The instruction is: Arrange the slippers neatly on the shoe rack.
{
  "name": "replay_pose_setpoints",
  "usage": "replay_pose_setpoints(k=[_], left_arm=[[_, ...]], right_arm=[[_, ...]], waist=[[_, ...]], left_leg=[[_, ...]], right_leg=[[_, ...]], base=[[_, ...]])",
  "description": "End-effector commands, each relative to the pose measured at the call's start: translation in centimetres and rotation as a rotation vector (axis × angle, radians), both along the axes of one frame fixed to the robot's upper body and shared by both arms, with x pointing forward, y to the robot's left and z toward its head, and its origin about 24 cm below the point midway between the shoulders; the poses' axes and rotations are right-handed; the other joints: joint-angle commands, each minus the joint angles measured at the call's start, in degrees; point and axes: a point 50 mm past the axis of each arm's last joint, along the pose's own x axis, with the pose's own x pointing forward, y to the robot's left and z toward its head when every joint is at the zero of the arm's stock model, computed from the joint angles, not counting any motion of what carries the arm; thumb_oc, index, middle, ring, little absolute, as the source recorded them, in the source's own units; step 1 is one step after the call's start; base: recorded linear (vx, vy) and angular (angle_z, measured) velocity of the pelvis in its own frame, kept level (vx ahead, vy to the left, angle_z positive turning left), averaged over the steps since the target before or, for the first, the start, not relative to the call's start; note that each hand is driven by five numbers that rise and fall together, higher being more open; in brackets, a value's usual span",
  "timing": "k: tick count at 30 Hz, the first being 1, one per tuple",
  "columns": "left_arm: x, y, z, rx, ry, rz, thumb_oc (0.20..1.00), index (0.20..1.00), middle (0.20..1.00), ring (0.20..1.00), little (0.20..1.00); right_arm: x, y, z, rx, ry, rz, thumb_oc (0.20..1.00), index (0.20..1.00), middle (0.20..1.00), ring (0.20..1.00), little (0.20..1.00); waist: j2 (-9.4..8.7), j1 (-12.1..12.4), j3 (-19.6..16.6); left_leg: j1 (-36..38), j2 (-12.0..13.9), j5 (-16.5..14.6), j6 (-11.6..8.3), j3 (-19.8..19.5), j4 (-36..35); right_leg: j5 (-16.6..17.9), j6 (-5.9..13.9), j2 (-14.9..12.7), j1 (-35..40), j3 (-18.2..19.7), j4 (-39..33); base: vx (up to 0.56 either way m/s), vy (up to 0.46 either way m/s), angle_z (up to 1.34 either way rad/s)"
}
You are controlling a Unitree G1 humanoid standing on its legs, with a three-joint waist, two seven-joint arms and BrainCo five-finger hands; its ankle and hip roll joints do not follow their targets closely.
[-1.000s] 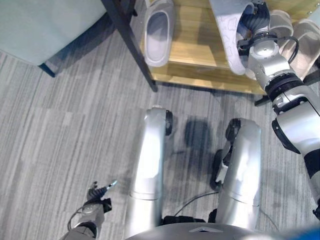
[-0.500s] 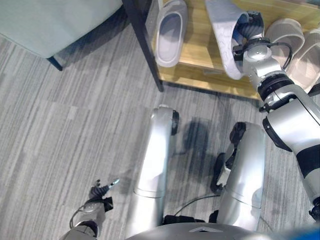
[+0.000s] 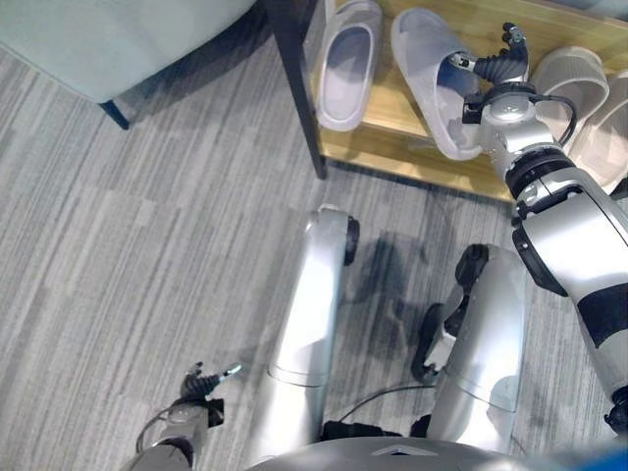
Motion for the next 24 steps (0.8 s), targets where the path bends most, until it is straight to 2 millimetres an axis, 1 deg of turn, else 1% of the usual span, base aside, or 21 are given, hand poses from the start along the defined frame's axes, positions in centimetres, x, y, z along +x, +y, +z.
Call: replay_pose_setpoints(k=[1,2,3,6,8,9,10,11,12,13,14,15,17,20,24], left_arm=[[-1.5,0.2,-0.4,0.022,0.081,-0.087,1.000,1.000,1.000,1.000,1.000],[-1.7,0.2,-0.5,0.016,0.090,-0.083,1.000,1.000,1.000,1.000,1.000],[-1.7,0.2,-0.5,-0.003,0.083,-0.065,1.000,1.000,1.000,1.000,1.000],[-1.8,0.5,-0.4,-0.014,0.079,-0.035,1.000,1.000,1.000,1.000,1.000],[-3.3,0.9,-0.7,-0.017,0.139,0.003,1.000,1.000,1.000,1.000,1.000],[-3.3,0.9,-0.7,-0.017,0.139,0.003,1.000,1.000,1.000,1.000,1.000],[-3.8,0.8,-0.9,-0.025,0.160,0.004,1.000,1.000,1.000,1.000,1.000],[-4.3,0.7,-1.1,-0.036,0.181,-0.001,1.000,1.000,1.000,1.000,1.000],[-4.4,0.7,-1.1,-0.035,0.186,-0.003,1.000,1.000,1.000,1.000,1.000],[-3.6,0.6,-1.0,-0.034,0.163,0.002,1.000,1.000,1.000,1.000,1.000],[-3.4,0.5,-1.0,-0.035,0.157,0.003,1.000,1.000,1.000,1.000,1.000],[-3.4,0.5,-1.0,-0.035,0.157,0.003,1.000,1.000,1.000,1.000,1.000],[-3.5,0.3,-1.1,-0.042,0.156,0.010,1.000,1.000,1.000,1.000,1.000],[-3.6,0.2,-1.1,-0.038,0.150,0.018,1.000,1.000,1.000,1.000,1.000],[-3.0,-0.4,-1.1,-0.051,0.129,0.006,1.000,1.000,1.000,1.000,1.000]], right_arm=[[-0.8,0.4,6.7,0.003,-0.207,0.023,1.000,1.000,1.000,1.000,1.000],[-0.7,0.6,6.7,-0.001,-0.204,0.026,1.000,1.000,1.000,1.000,1.000],[-0.6,0.8,6.2,-0.028,-0.182,0.017,1.000,1.000,1.000,1.000,1.000],[-0.5,1.0,6.1,-0.034,-0.172,0.017,1.000,1.000,1.000,1.000,1.000],[-0.4,1.6,5.8,-0.053,-0.150,0.018,1.000,1.000,1.000,1.000,1.000],[-0.4,1.6,5.8,-0.053,-0.150,0.018,1.000,1.000,1.000,1.000,1.000],[-0.4,1.7,5.6,-0.054,-0.143,0.023,1.000,1.000,1.000,1.000,1.000],[-0.4,1.5,5.5,-0.048,-0.147,0.020,1.000,1.000,1.000,1.000,1.000],[-0.4,1.4,5.5,-0.042,-0.153,0.020,1.000,1.000,1.000,1.000,1.000],[-0.3,2.1,4.9,-0.036,-0.153,0.049,1.000,1.000,1.000,1.000,1.000],[-0.2,2.9,4.8,-0.040,-0.161,0.074,1.000,1.000,1.000,1.000,1.000],[-0.2,2.9,4.8,-0.040,-0.161,0.074,1.000,1.000,1.000,1.000,1.000],[-0.3,4.3,4.7,-0.046,-0.190,0.119,1.000,1.000,1.000,1.000,1.000],[-0.5,4.9,4.4,-0.049,-0.225,0.152,1.000,1.000,1.000,1.000,1.000],[-0.9,6.1,4.2,-0.079,-0.273,0.207,1.000,1.000,1.000,1.000,1.000]], waist=[[1.07,2.03,2.26],[1.04,1.95,2.26],[1.01,1.76,2.26],[0.89,1.55,2.26],[0.59,1.22,2.26],[0.58,1.21,2.26],[0.48,1.12,2.26],[0.56,1.07,2.26],[0.56,1.07,2.26],[0.52,0.66,2.26],[0.45,0.44,2.26],[0.44,0.42,2.26],[0.26,-0.08,2.26],[0.32,-0.30,2.26],[0.12,-0.98,2.26]], left_leg=[[6.02,-0.08,-7.08,4.10,0.18,-4.32],[6.02,0.00,-7.11,4.08,0.23,-4.23],[6.02,0.02,-7.26,4.01,0.16,-4.15],[6.02,0.05,-7.27,3.90,0.22,-3.99],[6.02,0.25,-7.14,3.80,0.25,-4.15],[6.02,0.25,-7.14,3.80,0.25,-4.15],[6.02,0.29,-7.19,3.76,0.31,-4.07],[6.02,0.37,-7.12,3.75,0.32,-4.10],[6.02,0.34,-7.09,3.76,0.34,-4.13],[6.02,0.32,-7.05,3.81,0.31,-4.19],[6.02,0.28,-7.00,3.80,0.34,-4.18],[6.02,0.27,-6.99,3.80,0.35,-4.18],[6.02,0.28,-7.08,3.79,0.41,-3.88],[6.02,0.32,-6.98,3.73,0.37,-3.64],[6.02,0.42,-6.66,3.56,0.38,-3.71]], right_leg=[[8.86,-5.67,-0.48,6.59,5.50,-2.05],[8.84,-5.70,-0.36,6.54,5.53,-1.90],[8.60,-5.92,-0.20,6.42,5.56,-1.52],[8.48,-6.08,-0.07,6.30,5.58,-1.09],[8.40,-6.41,0.20,6.03,5.72,-1.01],[8.40,-6.41,0.20,6.03,5.73,-1.00],[8.39,-6.40,0.29,5.95,5.76,-0.92],[8.38,-6.35,0.42,5.78,5.85,-0.85],[8.40,-6.36,0.45,5.75,5.85,-0.79],[8.42,-6.36,0.75,5.63,6.07,-0.53],[8.47,-6.34,0.83,5.66,6.05,-0.52],[8.47,-6.34,0.83,5.66,6.07,-0.51],[8.35,-6.29,0.96,5.71,6.13,-0.23],[8.54,-6.24,1.05,5.54,6.24,-0.14],[8.54,-6.18,1.36,5.13,6.48,0.27]], base=[[0.00,0.000,0.00],[-0.01,-0.002,-0.03],[-0.01,-0.002,-0.04],[0.00,-0.007,-0.01],[0.00,0.000,0.00],[0.00,0.000,0.00],[0.00,0.000,0.00],[0.00,0.000,0.00],[0.00,0.000,0.00],[0.00,0.000,0.00],[0.00,0.000,0.00],[0.00,0.000,0.00],[0.00,0.000,0.00],[0.00,0.000,0.00],[0.00,0.000,0.00]])
